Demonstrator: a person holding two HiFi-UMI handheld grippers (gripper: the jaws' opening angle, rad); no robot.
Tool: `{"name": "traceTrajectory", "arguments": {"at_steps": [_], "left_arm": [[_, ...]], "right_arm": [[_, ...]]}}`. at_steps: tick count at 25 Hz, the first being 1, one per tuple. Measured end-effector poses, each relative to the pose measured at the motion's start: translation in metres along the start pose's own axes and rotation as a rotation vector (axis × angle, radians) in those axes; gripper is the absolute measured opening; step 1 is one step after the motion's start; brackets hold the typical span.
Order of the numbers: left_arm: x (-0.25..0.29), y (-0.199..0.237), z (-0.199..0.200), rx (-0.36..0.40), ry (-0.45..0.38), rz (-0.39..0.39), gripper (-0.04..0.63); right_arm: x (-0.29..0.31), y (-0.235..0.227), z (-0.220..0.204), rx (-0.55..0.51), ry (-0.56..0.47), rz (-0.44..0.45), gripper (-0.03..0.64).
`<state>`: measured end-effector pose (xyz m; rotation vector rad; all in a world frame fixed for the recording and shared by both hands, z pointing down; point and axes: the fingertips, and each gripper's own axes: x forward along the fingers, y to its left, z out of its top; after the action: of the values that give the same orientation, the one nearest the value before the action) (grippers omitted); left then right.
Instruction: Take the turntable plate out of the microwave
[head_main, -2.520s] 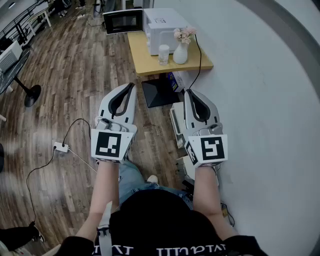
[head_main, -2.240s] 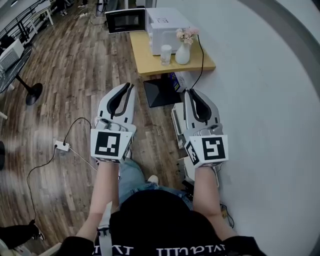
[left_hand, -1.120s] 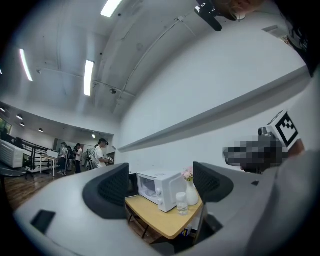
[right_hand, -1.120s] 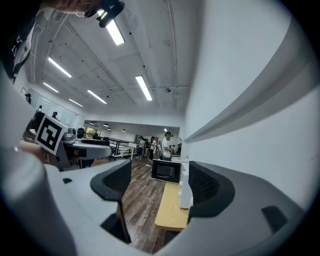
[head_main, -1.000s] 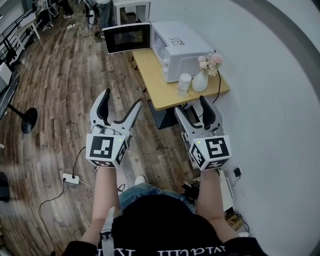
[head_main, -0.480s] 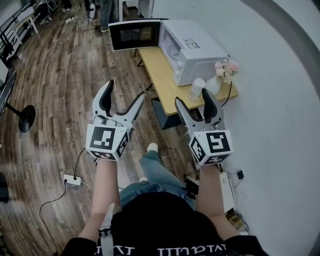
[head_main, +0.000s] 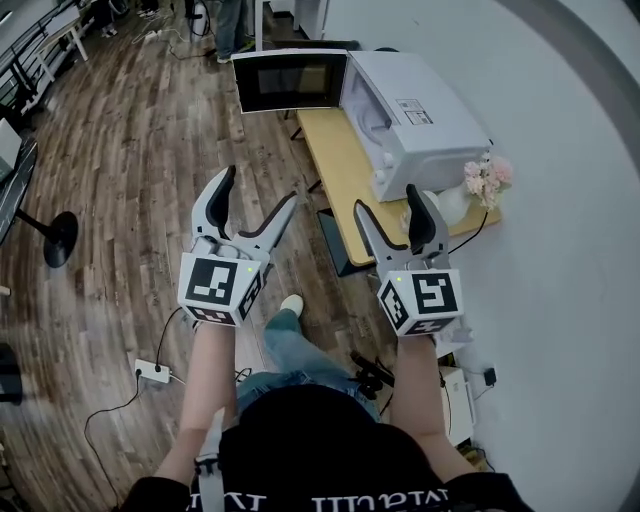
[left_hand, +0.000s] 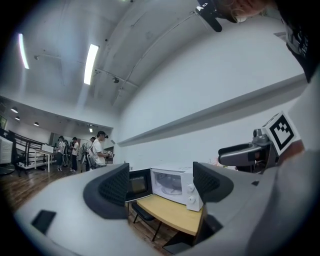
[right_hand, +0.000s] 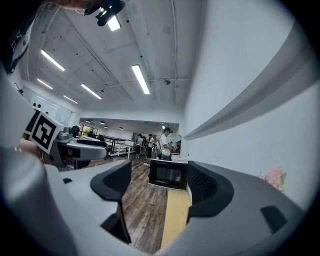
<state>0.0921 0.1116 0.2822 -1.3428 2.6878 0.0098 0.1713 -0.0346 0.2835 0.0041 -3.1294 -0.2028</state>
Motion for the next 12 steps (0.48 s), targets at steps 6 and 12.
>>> {"name": "traceTrajectory", "arguments": {"at_steps": [6, 12], "left_arm": [[0.08, 0.041, -0.015, -0.01, 0.016, -0.061, 0.388], [0.156, 0.068, -0.023, -0.036, 0.025, -0.155, 0.388]], "right_arm": [[0.077, -0.025, -0.013, 0.009, 0.02, -0.019, 0.36], [0.134, -0.045, -0.023, -0.001, 0.071, -0.061, 0.36]]}}
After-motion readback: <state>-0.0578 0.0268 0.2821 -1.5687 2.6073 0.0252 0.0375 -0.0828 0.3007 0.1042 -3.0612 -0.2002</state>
